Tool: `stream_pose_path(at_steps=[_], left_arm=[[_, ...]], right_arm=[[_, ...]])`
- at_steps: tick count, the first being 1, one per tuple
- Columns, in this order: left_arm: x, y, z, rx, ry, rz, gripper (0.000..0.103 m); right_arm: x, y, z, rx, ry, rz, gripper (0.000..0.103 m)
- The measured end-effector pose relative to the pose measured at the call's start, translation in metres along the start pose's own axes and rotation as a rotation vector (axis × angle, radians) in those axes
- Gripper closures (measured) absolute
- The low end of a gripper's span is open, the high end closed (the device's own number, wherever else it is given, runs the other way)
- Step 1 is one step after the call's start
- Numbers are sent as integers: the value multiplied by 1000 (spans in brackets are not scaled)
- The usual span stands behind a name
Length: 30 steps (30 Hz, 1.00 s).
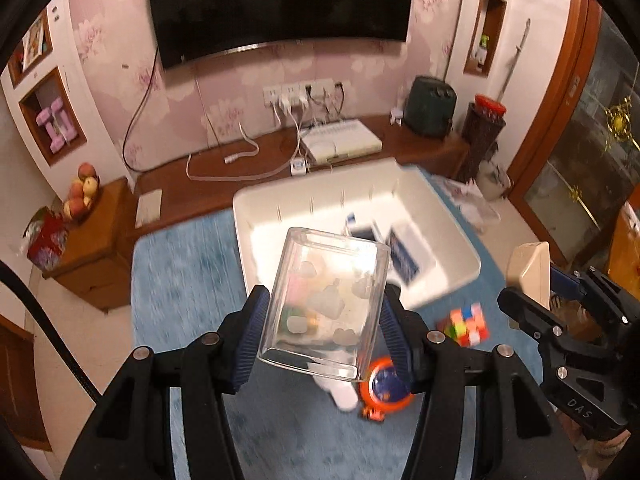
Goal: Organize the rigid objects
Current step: 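Carry the clear box and beige pouch into the bin and open both tools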
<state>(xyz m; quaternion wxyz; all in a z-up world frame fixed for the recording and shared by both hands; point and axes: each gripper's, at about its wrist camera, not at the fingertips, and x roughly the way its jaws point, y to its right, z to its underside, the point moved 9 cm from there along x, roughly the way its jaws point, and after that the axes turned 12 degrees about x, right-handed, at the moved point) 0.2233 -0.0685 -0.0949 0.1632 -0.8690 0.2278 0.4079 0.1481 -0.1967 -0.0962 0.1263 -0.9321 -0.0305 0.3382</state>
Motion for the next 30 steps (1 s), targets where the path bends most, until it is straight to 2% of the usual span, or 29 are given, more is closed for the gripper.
stream_pose_path(at_steps=[8,12,14,17,23,30], left_arm=[[4,-21,-53,-7,54,-41,44],[31,-29,-70,-24,36,-50,44],[53,-33,-74,-31,10,-56,44],[92,-40,-71,-44,-47,-65,44],[167,-48,-46,-46,-192,-88,44],[218,-38,-19,-3,-293,-89,44]], right_arm=[[4,-14,-83,26,96,10,57],[30,-16,-104,32,98,44,57],[51,-15,-104,43,65,61,57],[87,-13,-92,54,-6,78,57],[152,-3,-42,58,-149,114,58],[198,4,21,30,-294,150,58]])
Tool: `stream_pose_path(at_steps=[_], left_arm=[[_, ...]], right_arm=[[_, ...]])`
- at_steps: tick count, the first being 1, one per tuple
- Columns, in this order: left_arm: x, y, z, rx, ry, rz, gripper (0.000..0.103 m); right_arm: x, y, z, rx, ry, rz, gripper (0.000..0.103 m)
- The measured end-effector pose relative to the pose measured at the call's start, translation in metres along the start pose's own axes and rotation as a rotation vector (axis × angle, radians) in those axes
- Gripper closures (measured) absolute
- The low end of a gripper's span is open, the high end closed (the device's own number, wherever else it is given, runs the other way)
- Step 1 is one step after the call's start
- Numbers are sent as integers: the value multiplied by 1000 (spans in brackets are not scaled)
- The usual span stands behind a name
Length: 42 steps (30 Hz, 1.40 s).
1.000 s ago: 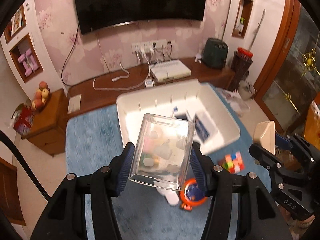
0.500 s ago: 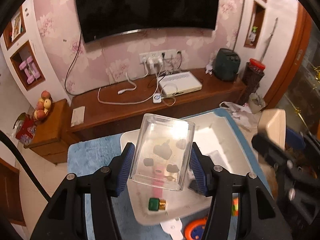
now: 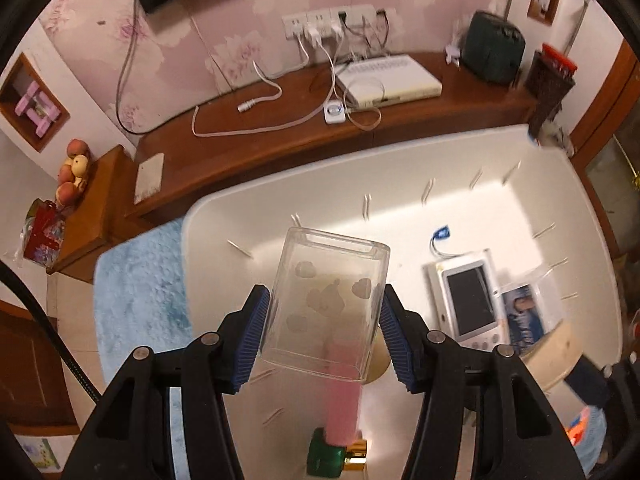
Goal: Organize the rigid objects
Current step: 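Carry the clear box and beige pouch into the bin and open both tools, then withdraw both tools from the bin toward the cord reel and Rubik's cube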
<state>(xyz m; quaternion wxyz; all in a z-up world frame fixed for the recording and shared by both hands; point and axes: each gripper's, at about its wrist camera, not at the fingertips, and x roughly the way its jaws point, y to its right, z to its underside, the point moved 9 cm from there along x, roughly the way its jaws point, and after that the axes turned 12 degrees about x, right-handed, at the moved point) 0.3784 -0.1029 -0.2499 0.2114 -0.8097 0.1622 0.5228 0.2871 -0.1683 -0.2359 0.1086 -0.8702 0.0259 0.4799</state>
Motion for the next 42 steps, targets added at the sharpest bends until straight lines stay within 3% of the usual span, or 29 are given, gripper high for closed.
stream_pose_path(at_steps=[11,13,15,26,29,42], left_arm=[[30,8,5,4,-67,-5,43],[31,9,8,-3,-87,16,36],[29,10,9,-3,-87,15,22],[-15,11,14,-19,-15,13,20],[-28,12,17,-32,6,14,10],[-95,14,41,-68,88,4,9]], right_arm=[[30,5,24,-16,-94,17,57],[30,5,26,-25,-96,17,49],[23,4,27,-30,-77,12,37],[-16,-1,24,-36,-3,-30,37],[-31,-3,26,-35,17,-44,37],[-91,-8,40,-56,79,-76,37]])
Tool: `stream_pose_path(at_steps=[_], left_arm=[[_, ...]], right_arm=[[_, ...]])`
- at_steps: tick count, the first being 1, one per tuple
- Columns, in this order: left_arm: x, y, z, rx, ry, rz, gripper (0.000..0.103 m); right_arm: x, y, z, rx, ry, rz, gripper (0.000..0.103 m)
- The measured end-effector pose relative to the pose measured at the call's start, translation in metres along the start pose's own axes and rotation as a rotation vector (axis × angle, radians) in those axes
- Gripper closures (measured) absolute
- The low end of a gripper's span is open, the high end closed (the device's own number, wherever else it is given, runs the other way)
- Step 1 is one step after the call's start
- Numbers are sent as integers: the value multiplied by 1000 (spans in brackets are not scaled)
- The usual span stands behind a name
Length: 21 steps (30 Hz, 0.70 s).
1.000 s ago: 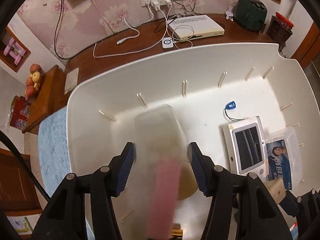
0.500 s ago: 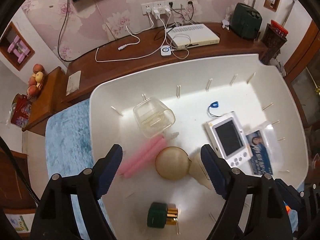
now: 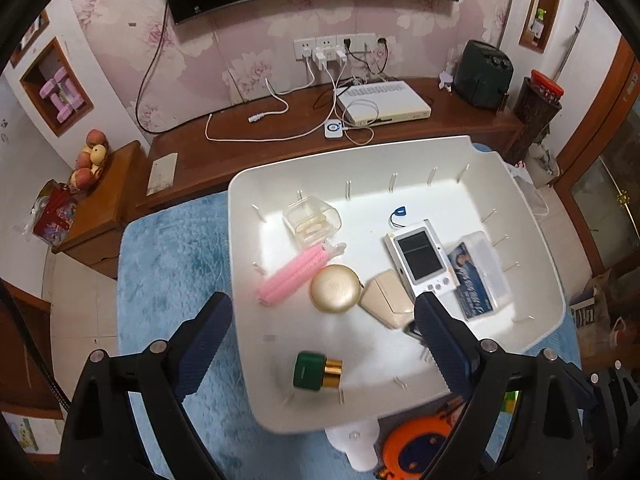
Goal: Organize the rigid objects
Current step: 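Withdraw both tools from the bin toward the cord reel and Rubik's cube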
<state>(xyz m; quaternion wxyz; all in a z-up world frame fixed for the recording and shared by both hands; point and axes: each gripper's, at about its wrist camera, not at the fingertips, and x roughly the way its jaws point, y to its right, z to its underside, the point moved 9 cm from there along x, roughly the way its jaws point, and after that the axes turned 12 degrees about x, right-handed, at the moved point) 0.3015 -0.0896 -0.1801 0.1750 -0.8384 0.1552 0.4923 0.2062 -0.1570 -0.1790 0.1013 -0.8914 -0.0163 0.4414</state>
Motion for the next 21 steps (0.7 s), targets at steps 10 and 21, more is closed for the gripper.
stream_pose_path(at_steps=[10,21], left_arm=[[-53,0,16,-41,78,-9,3],[-105,13,34,-42,171,-40,2]], right_arm=[[-49,-7,10,-23,64,-30,37],[-94,0,19,-22,128,-54,37]])
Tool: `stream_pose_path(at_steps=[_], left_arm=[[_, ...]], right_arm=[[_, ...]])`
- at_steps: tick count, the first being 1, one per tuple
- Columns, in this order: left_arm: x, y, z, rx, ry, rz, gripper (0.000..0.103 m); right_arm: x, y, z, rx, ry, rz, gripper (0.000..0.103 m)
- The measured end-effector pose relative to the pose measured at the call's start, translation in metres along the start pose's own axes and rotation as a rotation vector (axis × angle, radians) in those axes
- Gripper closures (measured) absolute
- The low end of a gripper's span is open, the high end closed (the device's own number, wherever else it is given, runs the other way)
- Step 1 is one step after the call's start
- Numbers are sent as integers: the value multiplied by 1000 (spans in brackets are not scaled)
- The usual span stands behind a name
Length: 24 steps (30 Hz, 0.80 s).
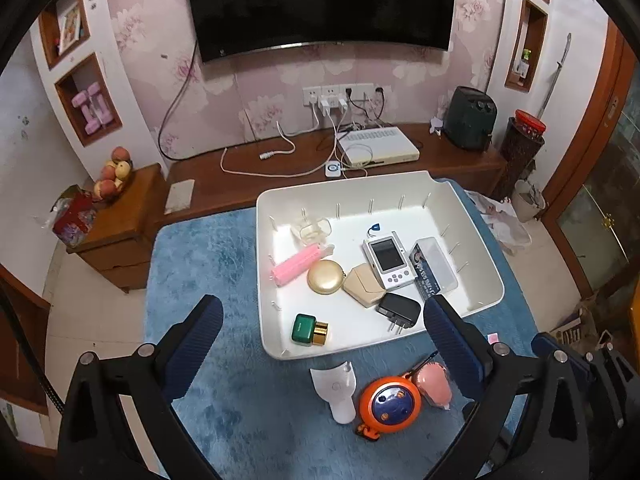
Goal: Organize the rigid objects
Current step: 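Withdraw both tools from the bin toward the cord reel and Rubik's cube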
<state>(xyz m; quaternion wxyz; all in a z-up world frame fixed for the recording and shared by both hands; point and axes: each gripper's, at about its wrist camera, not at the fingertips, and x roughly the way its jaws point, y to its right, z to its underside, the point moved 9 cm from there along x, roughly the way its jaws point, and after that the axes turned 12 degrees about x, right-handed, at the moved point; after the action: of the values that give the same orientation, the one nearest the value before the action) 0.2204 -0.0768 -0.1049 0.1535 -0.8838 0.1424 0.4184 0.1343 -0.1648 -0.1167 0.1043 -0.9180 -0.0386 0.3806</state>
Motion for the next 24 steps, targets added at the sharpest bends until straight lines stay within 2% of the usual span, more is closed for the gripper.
stream_pose_path(at_steps=[3,10,15,19,24], left_arm=[[-12,3,4,8,24,-28,2],[-32,12,16,-6,61,-29,2],[-39,19,32,-15,82,-28,2],[-34,26,56,-16,68,-31,2],[-10,35,93,-5,-3,-21,2]], right_arm=[[-9,6,3,13,5,0,37],[-25,26,15,45,12,6,36],[-36,45,28,69,21,24,30],[-37,65,45,59,15,72,29],[-22,98,75,97,-48,120,29]])
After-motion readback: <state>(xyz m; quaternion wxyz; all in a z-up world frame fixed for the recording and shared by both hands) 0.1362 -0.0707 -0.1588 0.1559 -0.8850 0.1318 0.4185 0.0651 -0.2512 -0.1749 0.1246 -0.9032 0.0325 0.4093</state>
